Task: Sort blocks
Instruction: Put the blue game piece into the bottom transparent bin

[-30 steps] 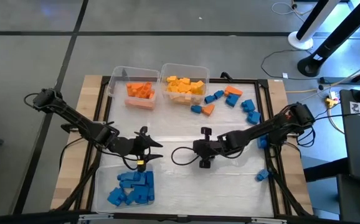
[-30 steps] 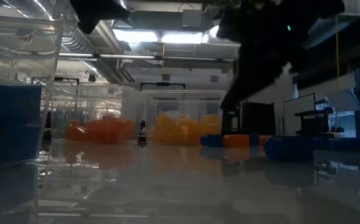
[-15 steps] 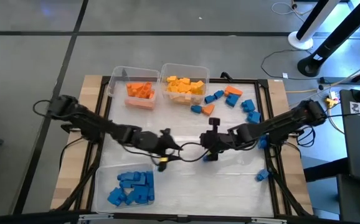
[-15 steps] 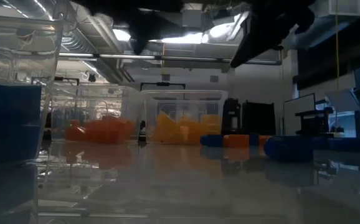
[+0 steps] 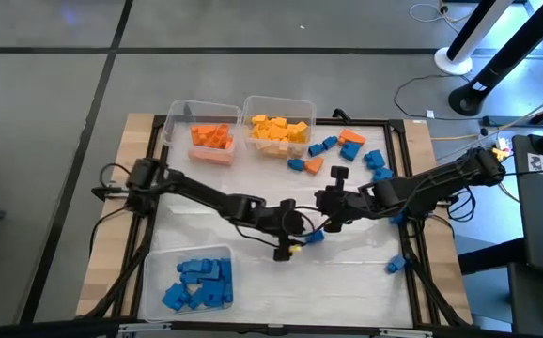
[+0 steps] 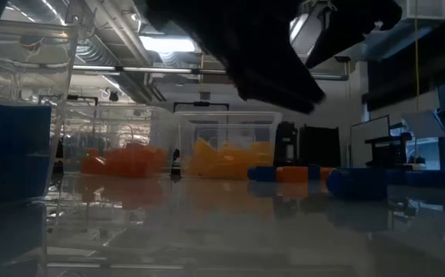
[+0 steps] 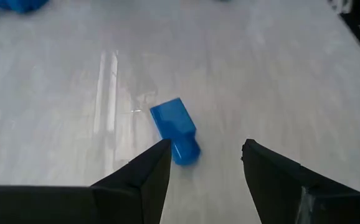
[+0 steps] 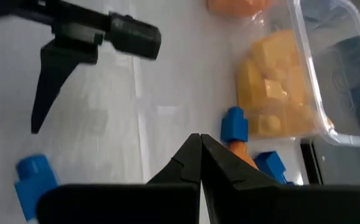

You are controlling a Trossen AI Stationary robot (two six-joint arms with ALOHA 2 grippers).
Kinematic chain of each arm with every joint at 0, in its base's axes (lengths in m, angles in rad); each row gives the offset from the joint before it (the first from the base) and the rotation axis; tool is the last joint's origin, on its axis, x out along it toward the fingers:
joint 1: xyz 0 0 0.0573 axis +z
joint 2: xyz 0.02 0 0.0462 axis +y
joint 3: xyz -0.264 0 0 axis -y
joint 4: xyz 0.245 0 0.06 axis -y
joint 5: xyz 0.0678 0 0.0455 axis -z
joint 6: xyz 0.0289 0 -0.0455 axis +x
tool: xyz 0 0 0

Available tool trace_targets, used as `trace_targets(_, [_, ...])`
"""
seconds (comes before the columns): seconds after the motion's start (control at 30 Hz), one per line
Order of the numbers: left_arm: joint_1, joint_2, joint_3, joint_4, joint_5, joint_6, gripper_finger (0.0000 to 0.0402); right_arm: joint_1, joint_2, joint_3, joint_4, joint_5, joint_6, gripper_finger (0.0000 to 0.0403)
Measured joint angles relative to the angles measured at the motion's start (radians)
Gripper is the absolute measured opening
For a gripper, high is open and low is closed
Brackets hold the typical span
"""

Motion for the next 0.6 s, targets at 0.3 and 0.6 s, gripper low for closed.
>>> trace_targets(0.3, [0.014, 0.146, 0.079, -0.002, -0.001, -0.005, 0.019, 0.0, 0.0, 0.0, -0.062, -0.008, 0.0, 0.0007])
trace_targets(0.6, [0.014, 0.183, 0.079, 0.012, -0.001, -0.058, 0.0221, 0.0, 0.0, 0.0, -0.083, -0.009, 0.0, 0.0007])
